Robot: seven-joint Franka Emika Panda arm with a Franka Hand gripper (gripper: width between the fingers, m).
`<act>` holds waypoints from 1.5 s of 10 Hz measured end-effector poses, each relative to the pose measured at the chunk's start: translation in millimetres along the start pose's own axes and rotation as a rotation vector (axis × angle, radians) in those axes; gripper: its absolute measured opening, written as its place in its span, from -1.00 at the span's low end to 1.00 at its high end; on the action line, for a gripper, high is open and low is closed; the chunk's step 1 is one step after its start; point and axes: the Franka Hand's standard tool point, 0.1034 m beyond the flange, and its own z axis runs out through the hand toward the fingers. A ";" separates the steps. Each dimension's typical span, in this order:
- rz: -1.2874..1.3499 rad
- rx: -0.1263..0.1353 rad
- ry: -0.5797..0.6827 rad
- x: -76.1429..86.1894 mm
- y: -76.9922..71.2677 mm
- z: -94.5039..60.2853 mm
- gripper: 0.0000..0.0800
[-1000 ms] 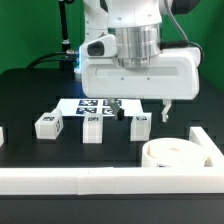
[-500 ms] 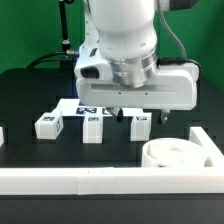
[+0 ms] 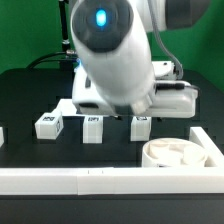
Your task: Assemble stool
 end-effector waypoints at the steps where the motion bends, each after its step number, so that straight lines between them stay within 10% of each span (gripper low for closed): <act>1: -0.006 -0.008 -0.091 -0.2 -0.5 2.7 0.62; 6: -0.011 -0.008 -0.079 14.9 -3.4 5.6 0.62; 10: -0.013 -0.008 -0.070 16.6 -3.9 5.0 -0.19; 15: -0.014 -0.019 -0.096 -5.8 -11.5 -13.9 -0.19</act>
Offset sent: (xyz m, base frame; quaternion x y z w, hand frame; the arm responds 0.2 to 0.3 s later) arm -0.0013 0.0011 -0.0079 0.0036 0.0124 -0.0003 0.9999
